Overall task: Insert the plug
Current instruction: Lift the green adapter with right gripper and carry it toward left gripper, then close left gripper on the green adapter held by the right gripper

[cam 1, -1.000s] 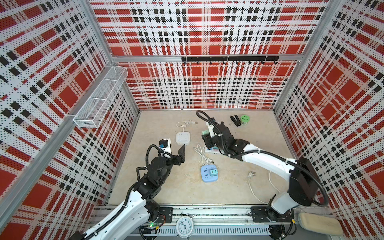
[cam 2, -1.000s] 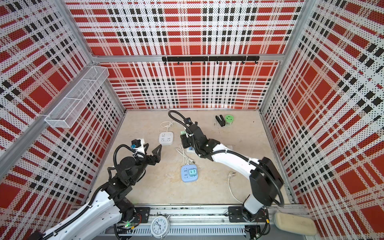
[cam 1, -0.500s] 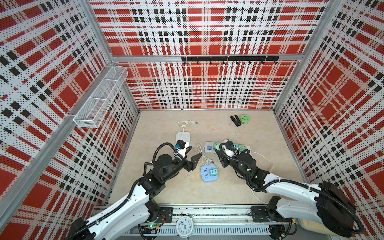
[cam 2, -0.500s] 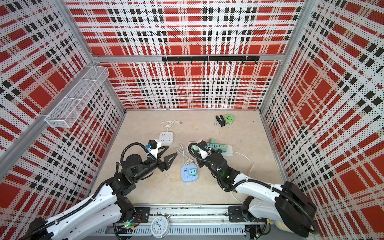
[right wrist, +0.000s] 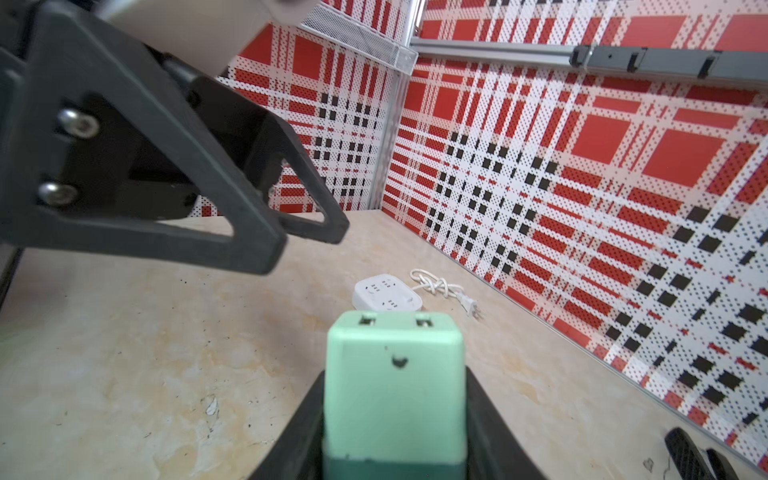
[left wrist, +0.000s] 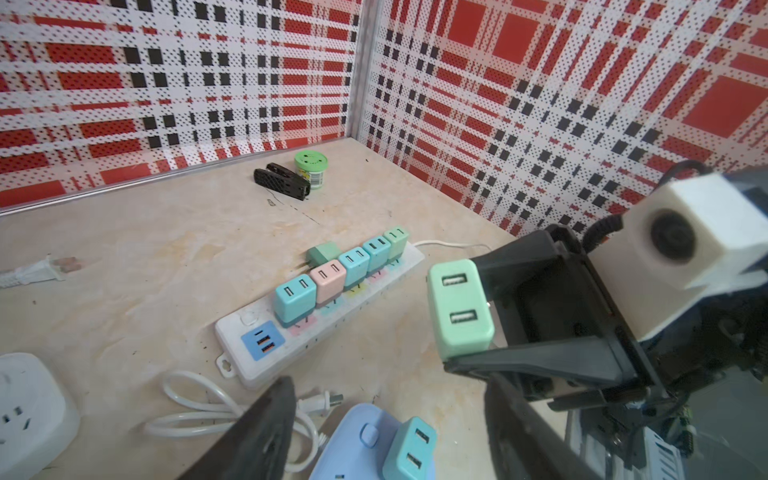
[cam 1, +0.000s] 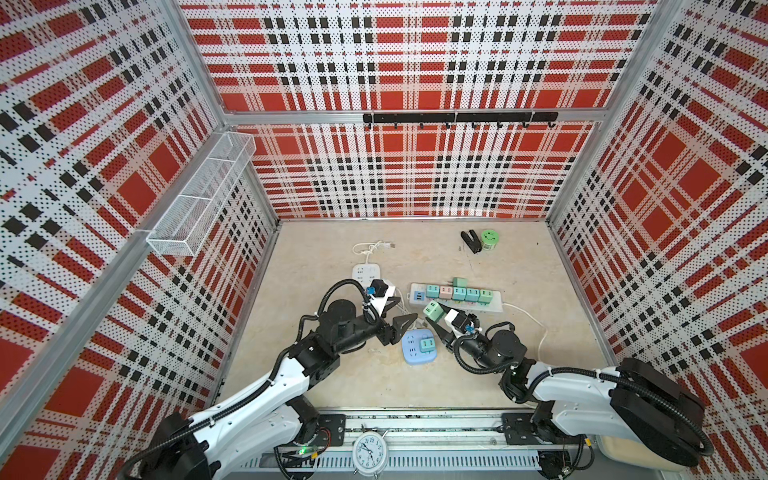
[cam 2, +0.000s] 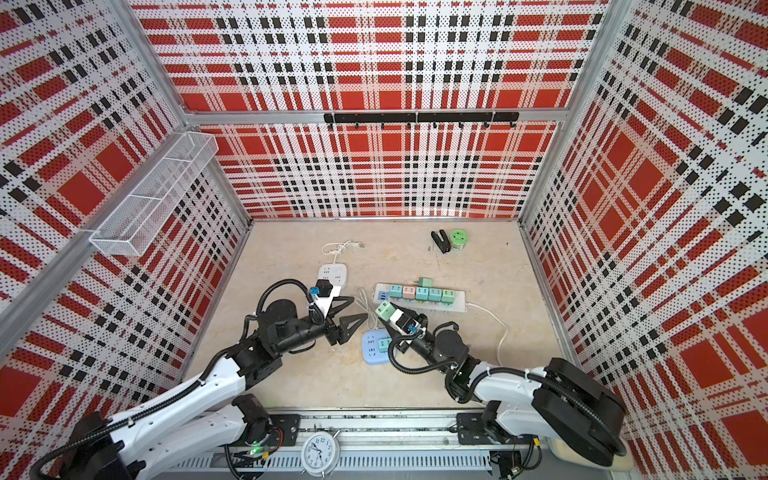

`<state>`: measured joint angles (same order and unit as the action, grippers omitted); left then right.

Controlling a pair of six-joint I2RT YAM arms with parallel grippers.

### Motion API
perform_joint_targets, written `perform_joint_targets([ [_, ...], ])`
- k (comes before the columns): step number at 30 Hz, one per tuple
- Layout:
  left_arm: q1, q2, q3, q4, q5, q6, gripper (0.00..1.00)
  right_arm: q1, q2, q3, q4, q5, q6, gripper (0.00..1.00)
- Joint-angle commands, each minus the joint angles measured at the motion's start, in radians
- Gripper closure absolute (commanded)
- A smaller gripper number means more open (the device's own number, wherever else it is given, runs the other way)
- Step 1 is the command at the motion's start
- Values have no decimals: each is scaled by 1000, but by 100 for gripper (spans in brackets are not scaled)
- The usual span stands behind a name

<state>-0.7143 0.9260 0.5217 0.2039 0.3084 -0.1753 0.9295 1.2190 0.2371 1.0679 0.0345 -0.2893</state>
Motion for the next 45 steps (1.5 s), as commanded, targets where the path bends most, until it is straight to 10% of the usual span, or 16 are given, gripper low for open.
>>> perform_joint_targets([
  [1,-11,26,41,30,76,11,27,28,30,33,83,-6,-106,82],
  [28,-48,151,118,-35,86,53,33,176,85,97,107,84,-217,80],
  [40,-50,135,118,-35,125,55,51,178,88,109,96,241,-240,82],
  [45,-50,134,120,-35,131,56,80,178,85,101,105,228,-232,80],
])
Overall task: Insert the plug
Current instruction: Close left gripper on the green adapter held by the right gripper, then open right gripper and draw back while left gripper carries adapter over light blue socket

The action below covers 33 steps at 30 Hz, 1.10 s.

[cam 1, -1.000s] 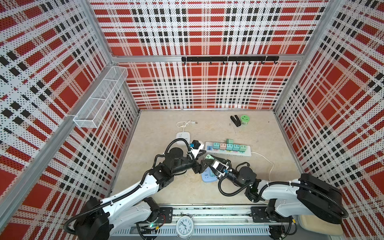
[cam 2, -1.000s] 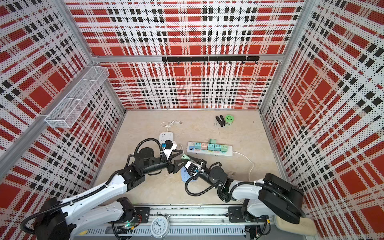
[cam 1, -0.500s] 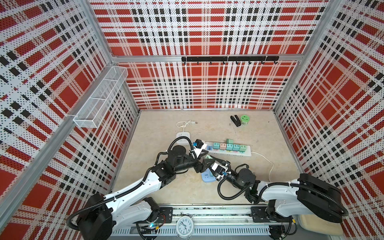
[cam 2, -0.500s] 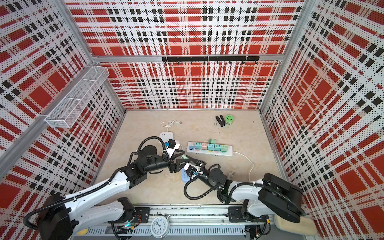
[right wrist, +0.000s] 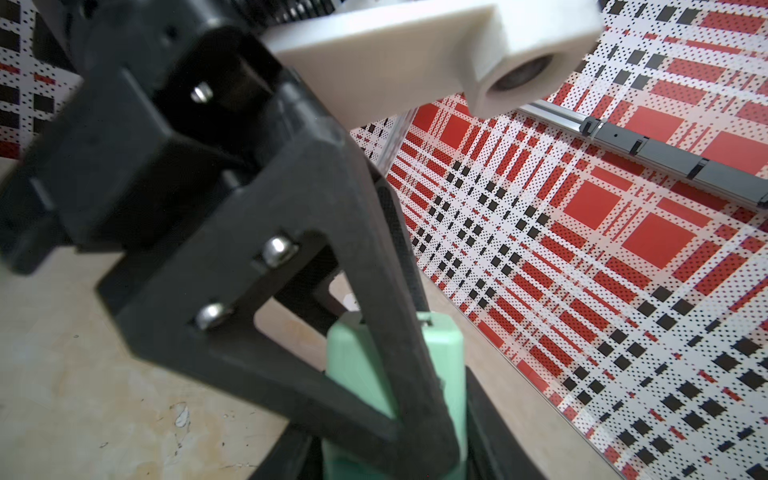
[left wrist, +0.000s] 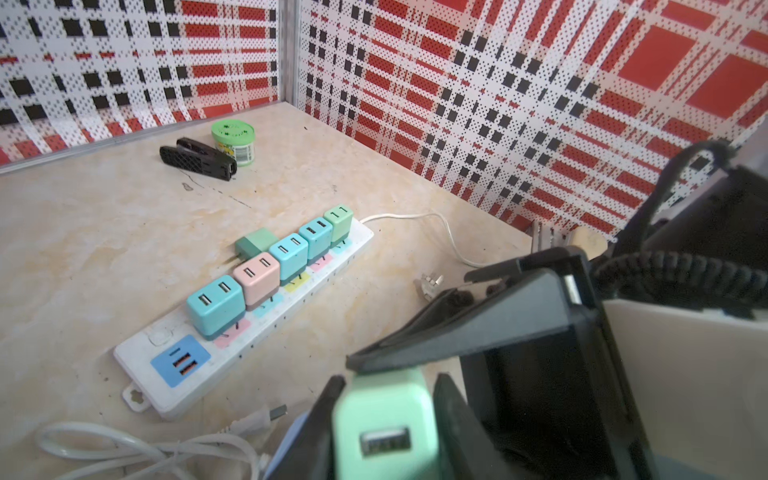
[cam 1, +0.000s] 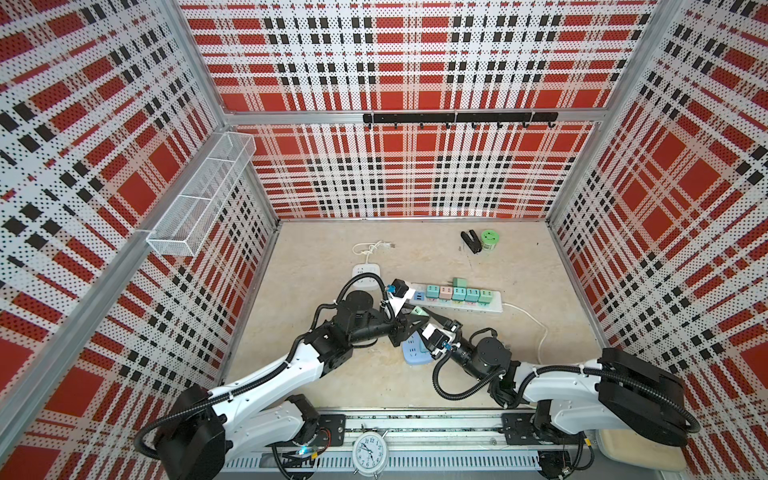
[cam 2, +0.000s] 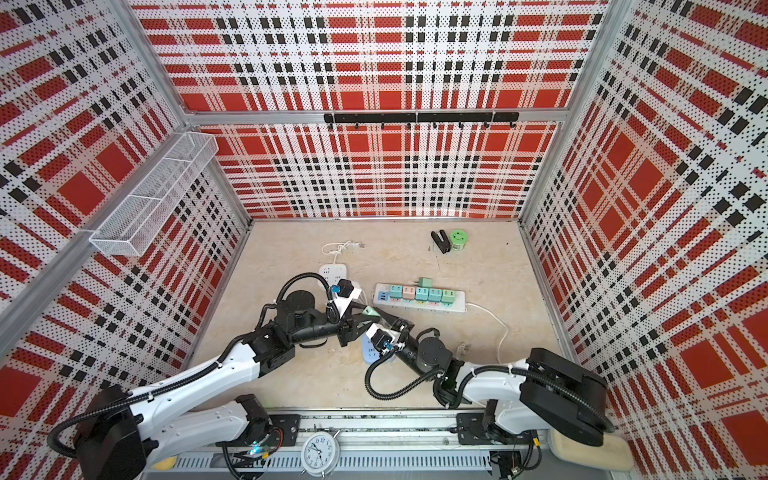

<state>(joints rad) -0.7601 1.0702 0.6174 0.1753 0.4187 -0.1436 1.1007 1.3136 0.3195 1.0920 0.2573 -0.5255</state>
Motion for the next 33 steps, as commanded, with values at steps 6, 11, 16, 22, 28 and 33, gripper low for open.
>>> perform_joint_targets([
  [6,-4,-25,18,-8,5,28,89,7,-19,12,81,35,27,37],
  [11,-4,-50,-10,-8,-97,88,100,7,-54,-11,64,53,31,22],
  [16,-4,-41,-58,-7,-249,235,100,7,-135,-63,46,73,48,14],
  [22,-27,81,-11,-77,-172,387,100,-3,-231,-135,46,173,107,1],
  [28,-29,191,80,-211,-142,444,100,-129,-277,-220,120,279,233,0],
  [33,-36,166,66,-221,-159,481,100,-310,-377,-246,-47,306,420,0],
])
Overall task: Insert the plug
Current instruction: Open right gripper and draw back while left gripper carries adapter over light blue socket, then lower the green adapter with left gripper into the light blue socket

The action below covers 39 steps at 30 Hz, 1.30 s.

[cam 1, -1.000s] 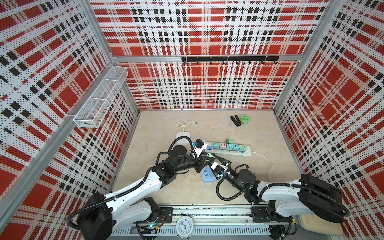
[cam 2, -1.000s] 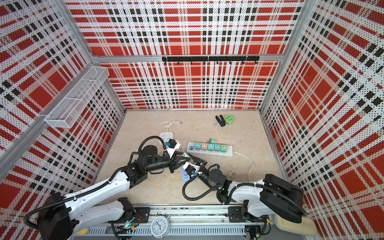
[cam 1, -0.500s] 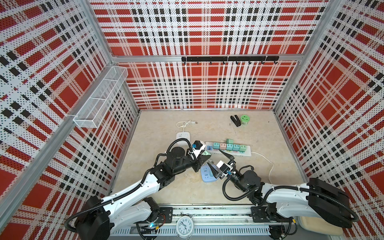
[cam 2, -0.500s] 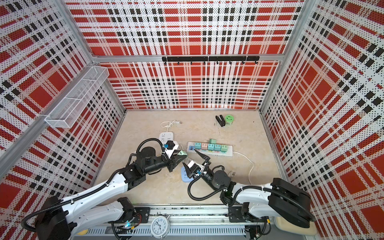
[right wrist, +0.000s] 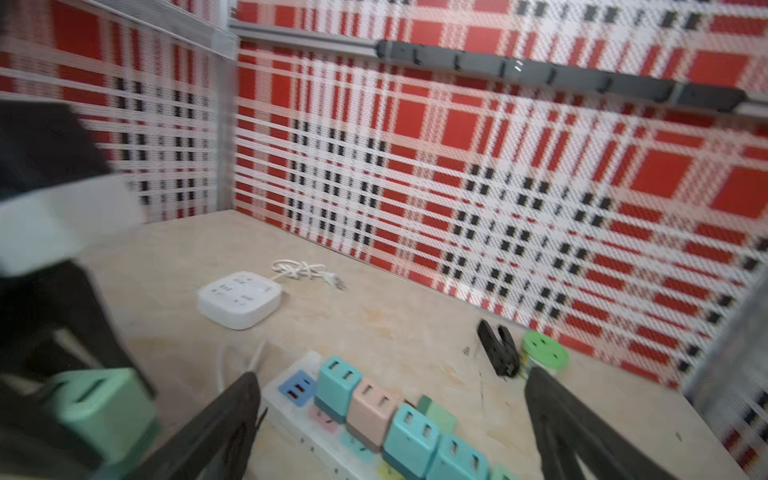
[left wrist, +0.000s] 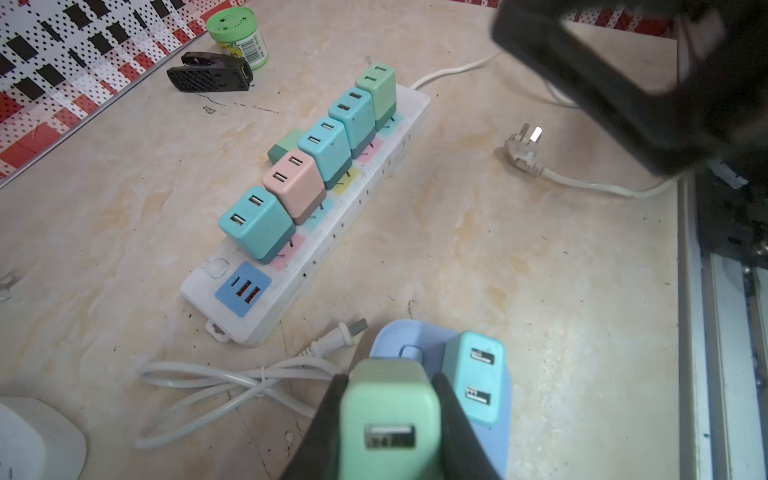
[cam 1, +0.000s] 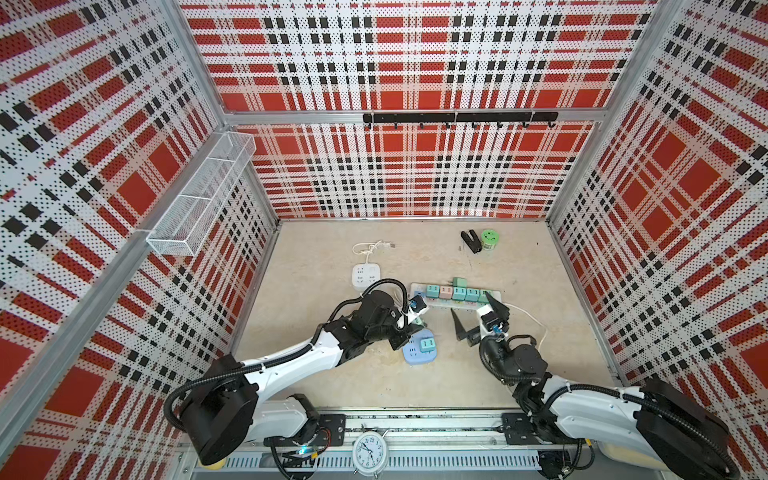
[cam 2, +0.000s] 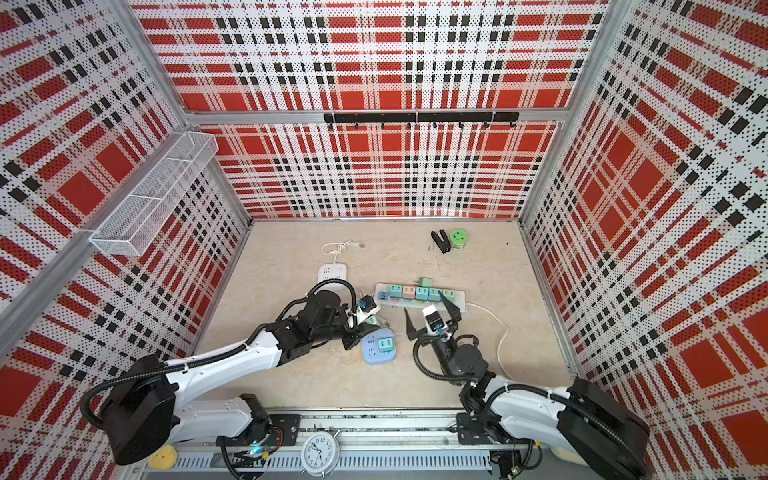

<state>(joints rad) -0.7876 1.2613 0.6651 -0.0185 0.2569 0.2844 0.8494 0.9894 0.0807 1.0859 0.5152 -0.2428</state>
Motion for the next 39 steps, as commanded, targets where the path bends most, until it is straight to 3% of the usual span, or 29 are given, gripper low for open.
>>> perform_joint_targets([
  [1,-15,-32,12,-28,-5,63,100,-93,-73,-3,-95,45,171,0],
  [4,-30,-42,2,-34,-34,98,100,-209,-114,3,-216,14,264,0],
  [8,-45,-43,-12,-47,-38,158,100,-323,-150,-38,-221,-48,349,0],
  [14,-83,-34,-7,-116,-132,243,100,-384,-136,-6,-285,-84,397,0],
  [21,-88,47,25,-201,-157,300,100,-400,-78,26,-297,-128,399,0],
  [29,-93,48,34,-242,-111,334,100,-403,-83,23,-296,-132,401,0],
  [39,-104,44,32,-171,-38,317,100,-405,-87,23,-303,-138,407,0],
])
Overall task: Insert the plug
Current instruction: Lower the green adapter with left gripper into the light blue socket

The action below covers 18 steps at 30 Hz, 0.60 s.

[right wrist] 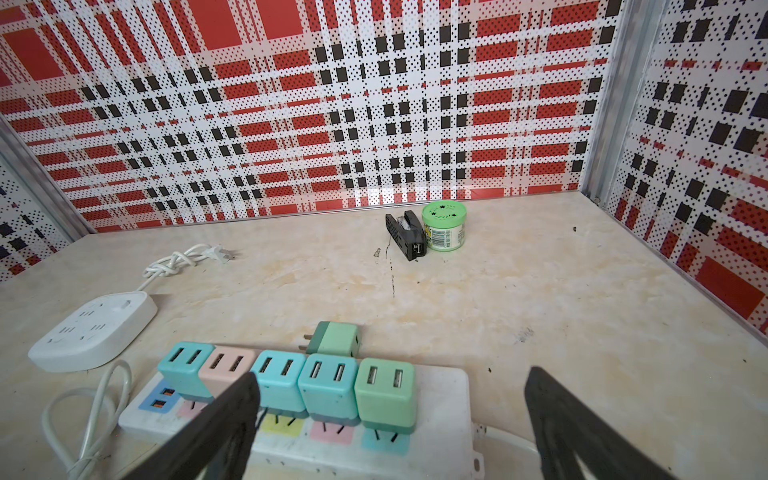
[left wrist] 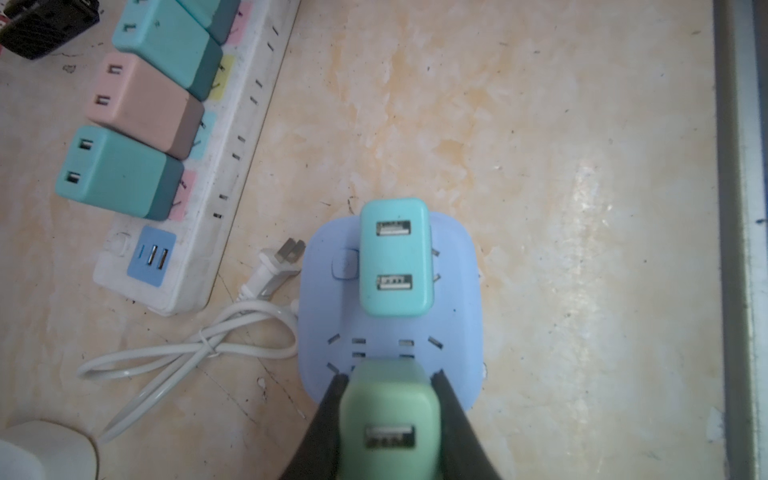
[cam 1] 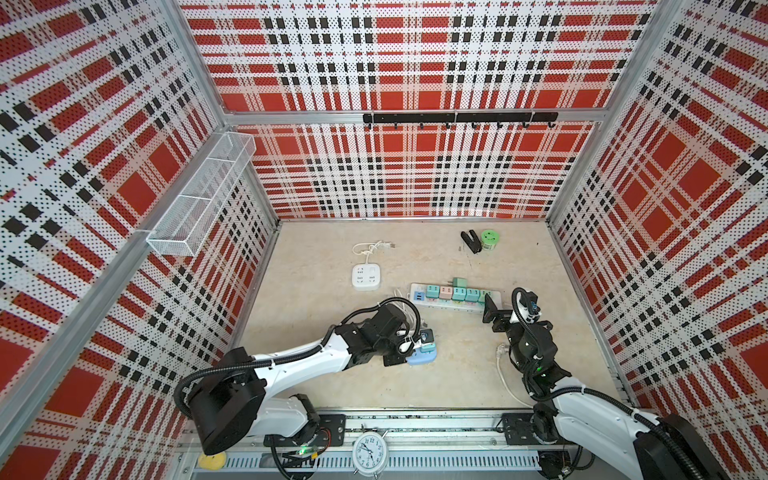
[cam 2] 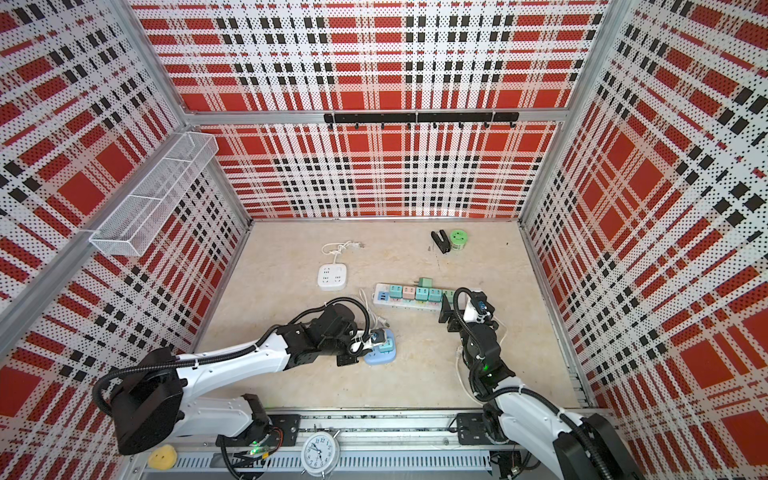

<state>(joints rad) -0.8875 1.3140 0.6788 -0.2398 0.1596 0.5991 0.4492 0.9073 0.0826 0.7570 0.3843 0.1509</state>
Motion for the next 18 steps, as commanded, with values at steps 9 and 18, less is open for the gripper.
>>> perform_joint_targets([
  [9,-4,25,23,88,111,-18,100,-8,-25,16,15,0,19,0],
  [18,-10,80,34,113,112,-41,100,-10,-20,17,16,-3,22,0],
])
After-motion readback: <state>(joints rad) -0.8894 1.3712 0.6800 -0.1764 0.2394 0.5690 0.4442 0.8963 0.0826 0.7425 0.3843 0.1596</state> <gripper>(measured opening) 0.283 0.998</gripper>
